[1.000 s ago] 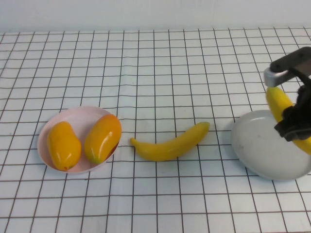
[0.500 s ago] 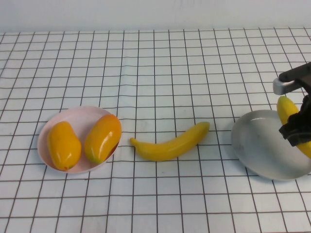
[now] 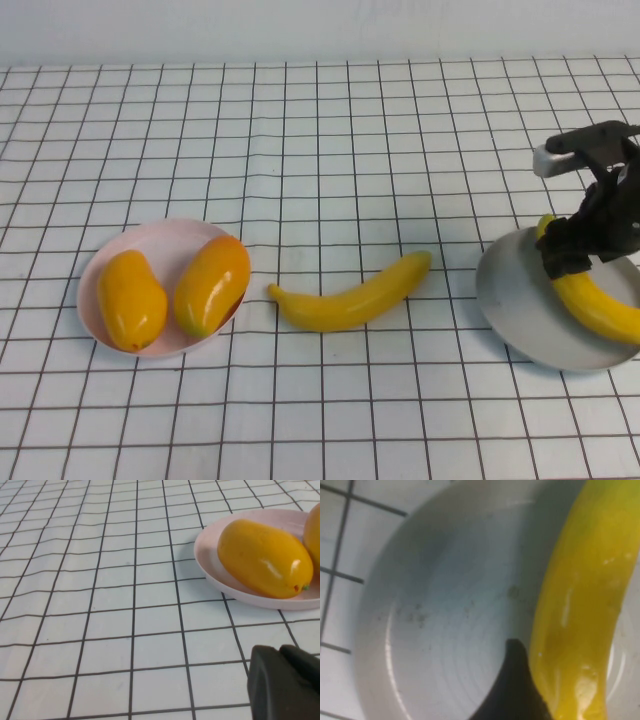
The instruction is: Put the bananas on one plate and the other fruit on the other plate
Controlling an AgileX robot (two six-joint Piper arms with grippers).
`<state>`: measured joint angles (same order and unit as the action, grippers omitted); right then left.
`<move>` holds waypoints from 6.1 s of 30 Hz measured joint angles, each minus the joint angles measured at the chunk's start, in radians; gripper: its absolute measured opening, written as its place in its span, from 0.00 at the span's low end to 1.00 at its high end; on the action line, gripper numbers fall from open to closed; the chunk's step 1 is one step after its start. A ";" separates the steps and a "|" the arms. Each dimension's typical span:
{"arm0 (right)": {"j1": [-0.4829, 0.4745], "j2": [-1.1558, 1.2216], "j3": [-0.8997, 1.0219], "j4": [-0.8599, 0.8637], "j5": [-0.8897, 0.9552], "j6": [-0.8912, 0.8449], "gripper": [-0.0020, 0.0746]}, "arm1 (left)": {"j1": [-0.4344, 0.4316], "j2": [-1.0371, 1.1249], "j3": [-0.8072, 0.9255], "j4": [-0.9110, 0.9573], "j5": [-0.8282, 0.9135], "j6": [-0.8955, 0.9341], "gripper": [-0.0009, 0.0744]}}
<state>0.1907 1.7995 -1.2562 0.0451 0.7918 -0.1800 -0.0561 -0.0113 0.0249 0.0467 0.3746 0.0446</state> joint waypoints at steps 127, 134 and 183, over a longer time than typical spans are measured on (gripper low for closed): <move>0.149 -1.419 0.874 0.426 -0.419 -0.247 0.01 | 0.000 0.000 0.000 0.000 0.000 -0.015 0.01; 0.149 -1.566 0.973 0.280 -0.578 -0.285 0.01 | 0.000 0.000 0.000 0.000 0.000 -0.015 0.01; -0.312 -1.807 1.283 0.059 -0.451 0.096 0.01 | 0.000 -0.002 0.000 0.000 0.001 -0.015 0.01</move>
<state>-0.1217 -0.0078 0.0264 0.1038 0.3408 -0.0838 -0.0561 -0.0128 0.0249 0.0467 0.3755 0.0292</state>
